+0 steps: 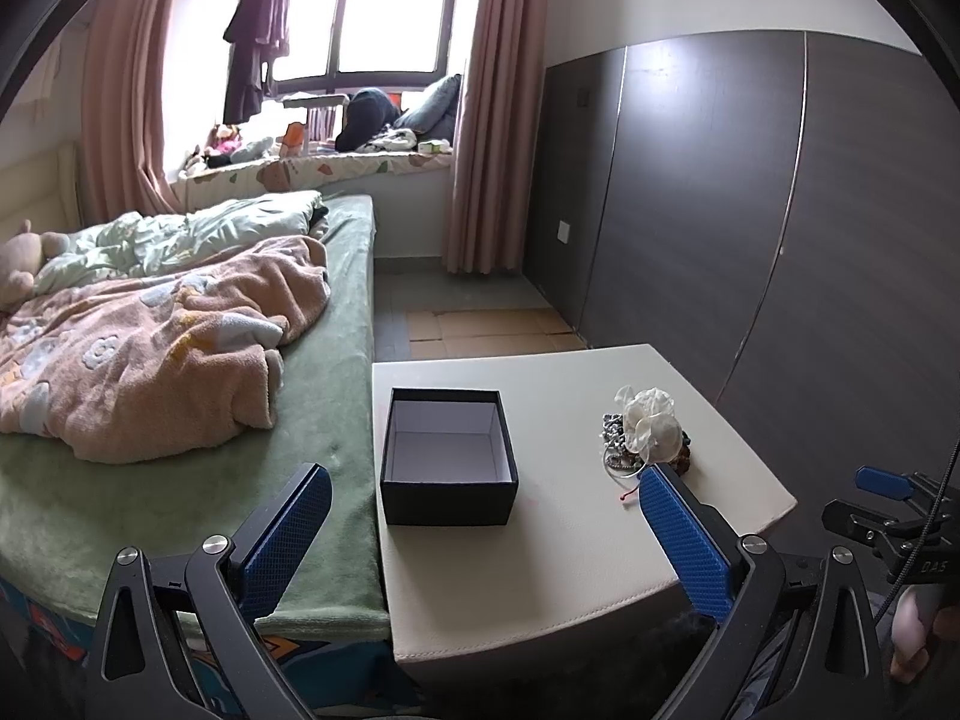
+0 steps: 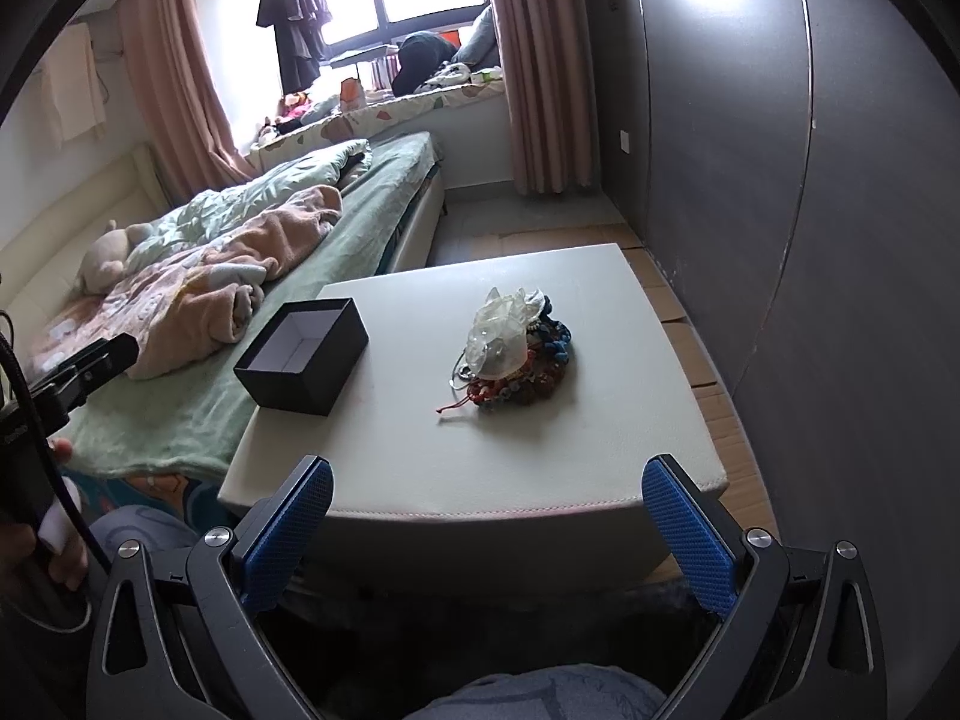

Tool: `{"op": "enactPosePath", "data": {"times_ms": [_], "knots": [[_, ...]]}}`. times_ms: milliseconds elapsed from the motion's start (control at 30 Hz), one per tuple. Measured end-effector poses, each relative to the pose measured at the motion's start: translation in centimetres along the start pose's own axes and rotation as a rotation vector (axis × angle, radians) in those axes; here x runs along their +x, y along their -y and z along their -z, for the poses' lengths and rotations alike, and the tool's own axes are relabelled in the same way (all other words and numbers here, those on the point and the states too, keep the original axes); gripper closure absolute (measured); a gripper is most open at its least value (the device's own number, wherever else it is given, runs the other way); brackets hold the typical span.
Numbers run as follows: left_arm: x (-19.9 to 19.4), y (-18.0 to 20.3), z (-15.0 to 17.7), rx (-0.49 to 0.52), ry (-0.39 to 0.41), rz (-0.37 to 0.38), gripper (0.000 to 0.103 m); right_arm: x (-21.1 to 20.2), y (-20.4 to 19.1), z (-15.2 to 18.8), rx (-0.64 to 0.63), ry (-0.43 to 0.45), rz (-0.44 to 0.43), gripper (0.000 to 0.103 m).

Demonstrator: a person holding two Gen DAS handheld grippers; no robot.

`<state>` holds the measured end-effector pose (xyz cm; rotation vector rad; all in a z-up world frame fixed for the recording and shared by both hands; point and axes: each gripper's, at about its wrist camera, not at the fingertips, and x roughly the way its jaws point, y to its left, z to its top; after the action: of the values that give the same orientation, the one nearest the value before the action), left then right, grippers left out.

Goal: Organize jewelry

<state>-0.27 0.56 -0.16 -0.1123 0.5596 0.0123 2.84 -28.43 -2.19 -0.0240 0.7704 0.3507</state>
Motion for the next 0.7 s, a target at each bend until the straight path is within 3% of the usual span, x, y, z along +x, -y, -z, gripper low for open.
{"op": "enactPosePath", "data": {"times_ms": [700], "knots": [[0.28,0.08,-0.4,0.002,-0.017,0.007,0.0,0.02,0.62,-0.32,0.007,-0.012,0.019,0.0]]}}
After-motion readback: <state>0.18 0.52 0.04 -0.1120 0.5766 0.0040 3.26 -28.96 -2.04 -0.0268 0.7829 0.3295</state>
